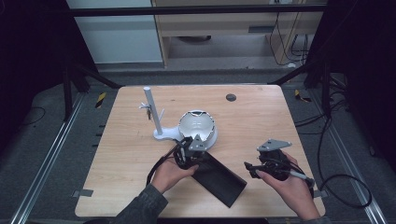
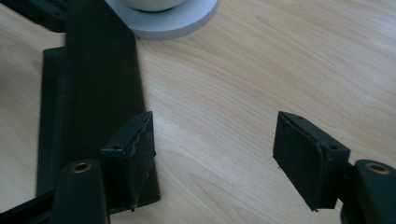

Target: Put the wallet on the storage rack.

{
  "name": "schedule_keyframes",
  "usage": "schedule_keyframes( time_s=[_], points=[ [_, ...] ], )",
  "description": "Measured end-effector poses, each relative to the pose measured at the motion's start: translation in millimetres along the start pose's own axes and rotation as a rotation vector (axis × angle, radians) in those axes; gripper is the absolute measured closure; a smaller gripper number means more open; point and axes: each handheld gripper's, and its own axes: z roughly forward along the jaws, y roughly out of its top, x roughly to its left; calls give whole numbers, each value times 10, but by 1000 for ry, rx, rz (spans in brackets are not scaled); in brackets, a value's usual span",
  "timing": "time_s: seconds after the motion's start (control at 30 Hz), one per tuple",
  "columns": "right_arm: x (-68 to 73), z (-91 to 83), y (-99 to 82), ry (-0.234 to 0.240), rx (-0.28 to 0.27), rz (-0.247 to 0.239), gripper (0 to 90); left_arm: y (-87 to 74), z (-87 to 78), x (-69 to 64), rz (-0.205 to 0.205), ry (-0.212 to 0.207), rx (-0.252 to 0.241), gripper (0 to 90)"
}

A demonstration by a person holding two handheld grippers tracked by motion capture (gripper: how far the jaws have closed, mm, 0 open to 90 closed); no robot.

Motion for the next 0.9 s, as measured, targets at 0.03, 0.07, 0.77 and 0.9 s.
schedule_keyframes(
  time_s=[0.03, 0.07, 0.77, 0.9],
  points=[
    [7, -27, 34, 8, 2, -5, 310, 12, 3, 21, 3, -4, 1, 870],
    [13, -56, 68, 19, 12, -10, 314, 24, 13, 36, -10, -10, -3, 870],
    [350, 364, 436, 171, 198, -95, 385, 80, 97, 110, -35, -31, 22, 870],
    [368, 441, 429, 177, 221, -99, 411, 75, 101, 115, -42, -37, 17, 870]
  ],
)
